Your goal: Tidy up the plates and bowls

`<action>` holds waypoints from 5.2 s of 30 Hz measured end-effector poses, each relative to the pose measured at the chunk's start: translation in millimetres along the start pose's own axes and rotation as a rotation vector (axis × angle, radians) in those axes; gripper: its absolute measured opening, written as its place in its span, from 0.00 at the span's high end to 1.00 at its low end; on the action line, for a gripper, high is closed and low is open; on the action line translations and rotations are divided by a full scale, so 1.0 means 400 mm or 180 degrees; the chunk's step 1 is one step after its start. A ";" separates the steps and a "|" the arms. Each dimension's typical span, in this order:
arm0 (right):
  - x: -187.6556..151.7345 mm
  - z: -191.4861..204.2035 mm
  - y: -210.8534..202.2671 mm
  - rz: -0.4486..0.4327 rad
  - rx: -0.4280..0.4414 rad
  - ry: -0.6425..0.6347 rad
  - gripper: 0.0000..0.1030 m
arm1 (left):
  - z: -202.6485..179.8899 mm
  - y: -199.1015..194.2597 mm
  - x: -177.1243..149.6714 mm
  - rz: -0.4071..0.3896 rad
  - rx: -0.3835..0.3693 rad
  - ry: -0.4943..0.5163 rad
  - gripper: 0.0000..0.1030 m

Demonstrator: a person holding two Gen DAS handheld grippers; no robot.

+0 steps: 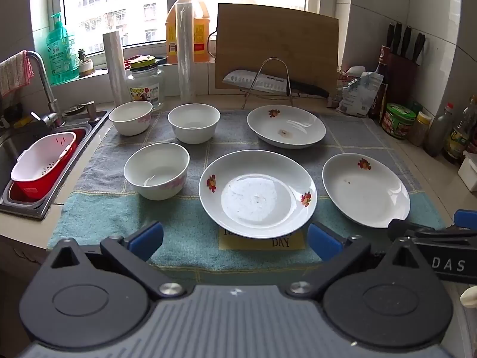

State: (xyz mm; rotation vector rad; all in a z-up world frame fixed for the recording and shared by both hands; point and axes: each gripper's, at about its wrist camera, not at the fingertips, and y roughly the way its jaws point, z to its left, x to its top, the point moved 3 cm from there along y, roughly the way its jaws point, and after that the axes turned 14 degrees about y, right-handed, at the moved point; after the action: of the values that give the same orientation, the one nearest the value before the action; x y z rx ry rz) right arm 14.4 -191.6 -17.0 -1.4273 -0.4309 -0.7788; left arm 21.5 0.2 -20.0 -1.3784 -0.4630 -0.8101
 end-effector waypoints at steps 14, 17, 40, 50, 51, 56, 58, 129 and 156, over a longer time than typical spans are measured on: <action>0.006 0.012 -0.003 -0.0062 -0.0065 -0.0040 0.00 | 0.008 0.005 0.007 -0.0010 -0.0031 0.0006 0.01; 0.010 0.014 0.005 -0.0058 -0.0083 -0.0043 0.00 | 0.009 0.007 0.011 -0.0008 -0.0048 0.0013 0.01; 0.019 0.019 0.014 -0.0076 -0.0134 -0.0053 0.00 | 0.007 0.013 0.022 -0.0012 -0.0062 0.0033 0.01; 0.019 0.022 0.014 -0.0078 -0.0134 -0.0051 0.00 | 0.012 0.012 0.020 -0.0021 -0.0051 0.0021 0.01; 0.018 0.022 0.015 -0.0074 -0.0134 -0.0051 0.00 | 0.011 0.013 0.020 -0.0022 -0.0048 0.0022 0.01; 0.019 0.023 0.015 -0.0079 -0.0142 -0.0061 0.00 | 0.013 0.013 0.021 -0.0014 -0.0046 0.0014 0.01; 0.019 0.023 0.015 -0.0078 -0.0140 -0.0063 0.00 | 0.013 0.013 0.021 -0.0014 -0.0042 0.0013 0.01; -0.049 -0.153 0.258 0.0102 -0.0301 0.0269 0.00 | -0.014 0.276 0.087 0.0019 -0.1119 0.0930 0.01; -0.013 -0.259 0.428 0.0322 0.0601 -0.0627 0.00 | -0.305 0.448 0.299 0.0305 -0.1349 0.1305 0.01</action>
State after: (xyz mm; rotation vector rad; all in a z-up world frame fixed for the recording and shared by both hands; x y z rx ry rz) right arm 112.0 -297.9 -155.5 -1.3419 -0.5640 -0.5038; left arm 211.8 -148.0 -75.6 -1.5532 0.1017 -1.1217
